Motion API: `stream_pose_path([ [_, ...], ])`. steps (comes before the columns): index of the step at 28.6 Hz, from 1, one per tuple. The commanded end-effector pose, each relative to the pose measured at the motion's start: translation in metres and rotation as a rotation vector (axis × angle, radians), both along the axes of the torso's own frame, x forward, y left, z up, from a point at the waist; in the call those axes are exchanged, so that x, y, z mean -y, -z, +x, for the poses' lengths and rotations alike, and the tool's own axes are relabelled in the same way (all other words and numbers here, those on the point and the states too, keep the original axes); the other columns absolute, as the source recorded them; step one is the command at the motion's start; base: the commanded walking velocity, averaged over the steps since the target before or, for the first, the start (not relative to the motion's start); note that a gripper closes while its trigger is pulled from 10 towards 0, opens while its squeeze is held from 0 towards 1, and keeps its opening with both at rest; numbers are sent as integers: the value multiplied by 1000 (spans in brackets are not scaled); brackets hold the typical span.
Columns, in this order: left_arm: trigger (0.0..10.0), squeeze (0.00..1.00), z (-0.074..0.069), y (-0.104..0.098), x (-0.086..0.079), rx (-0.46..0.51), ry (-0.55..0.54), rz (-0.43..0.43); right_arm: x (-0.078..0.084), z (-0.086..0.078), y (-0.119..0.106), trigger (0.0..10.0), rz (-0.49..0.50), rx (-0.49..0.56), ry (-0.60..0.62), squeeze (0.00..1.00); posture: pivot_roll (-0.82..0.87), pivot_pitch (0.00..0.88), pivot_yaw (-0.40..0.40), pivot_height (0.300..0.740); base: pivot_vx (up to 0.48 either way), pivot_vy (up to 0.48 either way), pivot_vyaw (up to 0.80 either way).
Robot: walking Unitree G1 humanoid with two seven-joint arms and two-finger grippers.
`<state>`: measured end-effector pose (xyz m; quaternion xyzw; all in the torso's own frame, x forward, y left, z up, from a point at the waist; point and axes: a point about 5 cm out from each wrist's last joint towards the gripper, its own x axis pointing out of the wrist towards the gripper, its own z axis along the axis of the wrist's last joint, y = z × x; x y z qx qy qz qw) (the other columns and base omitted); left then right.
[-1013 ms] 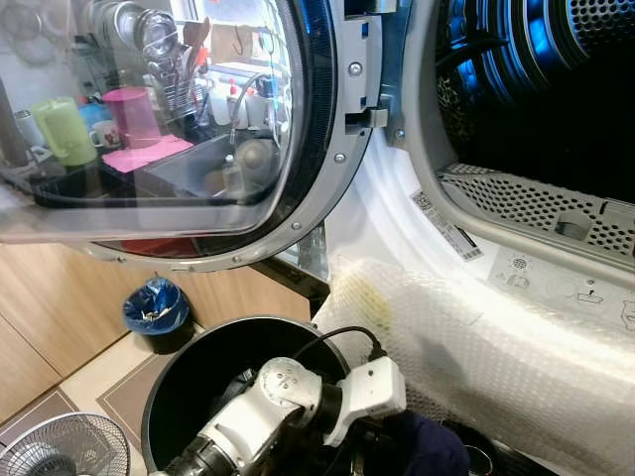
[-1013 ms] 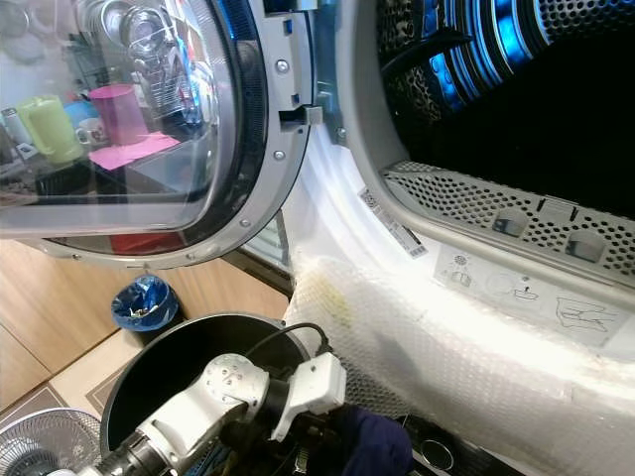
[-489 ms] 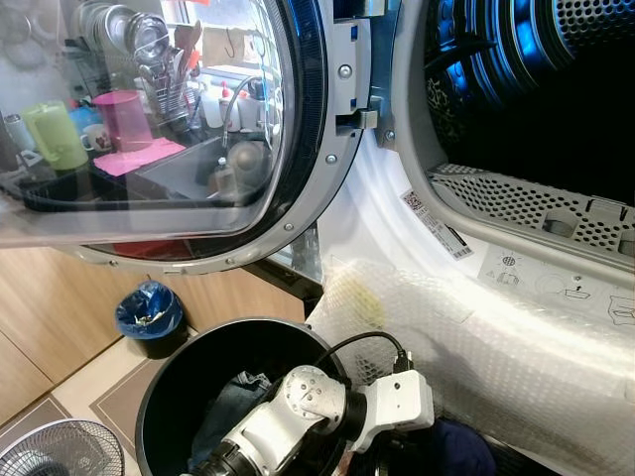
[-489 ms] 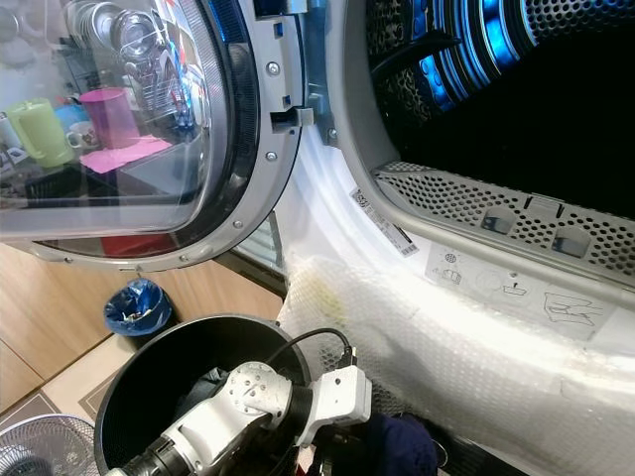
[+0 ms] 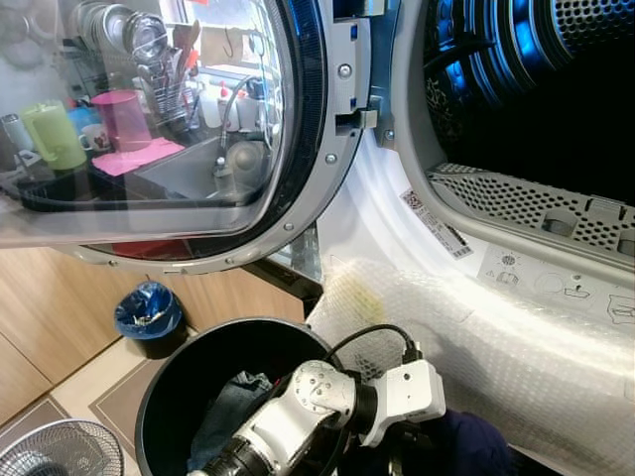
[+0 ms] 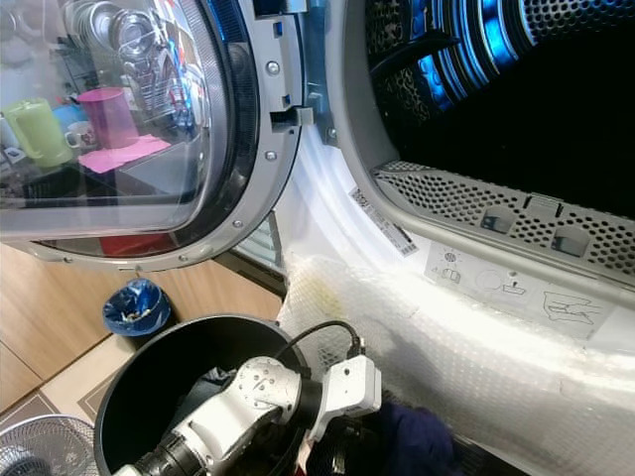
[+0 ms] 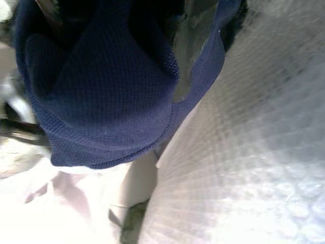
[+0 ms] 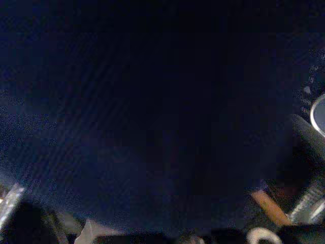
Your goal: Clothes washing
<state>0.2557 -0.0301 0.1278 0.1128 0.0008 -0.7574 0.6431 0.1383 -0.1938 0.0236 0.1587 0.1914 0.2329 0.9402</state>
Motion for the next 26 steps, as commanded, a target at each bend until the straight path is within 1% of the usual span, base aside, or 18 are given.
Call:
stream_pose_path([
  [1, 0, 0, -2, -5, -1, 8, 22, -15, 2, 1, 0, 10000, 5, 4, 23, 0, 28, 41, 49, 740, 0, 0, 0],
  [2, 0, 0, -4, -4, -4, -7, 50, -3, -4, 4, -5, 10000, 26, 43, -24, 0, 31, 46, 56, 740, 0, 0, 0],
  [5, 0, 0, -7, -5, -5, -32, 86, 2, -11, 7, -10, 10000, 55, 83, -63, 0, 32, 48, 58, 740, 0, 0, 0],
  [10, 0, 0, -9, -7, -5, -42, 111, 1, -13, 11, -9, 10000, 62, 83, -78, 0, 32, 48, 58, 740, 0, 0, 0],
  [11, 0, 0, -9, -7, -5, -44, 112, 1, -13, 11, -7, 0, 61, 79, -82, 0, 32, 48, 58, 740, 0, 0, 0],
  [16, 0, 0, -10, -9, -5, -53, 119, 1, -18, 9, -9, 0, 86, 88, -119, 0, 40, 54, 59, 740, 0, 0, 0],
  [19, 0, 0, -11, -10, -6, -65, 128, -3, -17, 8, -8, 0, 92, 90, -114, 0, 41, 48, 61, 740, 0, 0, 0],
  [21, 0, 0, -11, -9, -7, -56, 126, 5, -17, 8, -7, 0, 94, 89, -116, 0, 42, 42, 60, 740, 0, 0, 0],
  [26, 0, 0, -11, -11, -7, -54, 127, -9, -16, 9, -5, 0, 103, 87, -100, 0, 48, 35, 61, 740, 0, 0, 0],
])
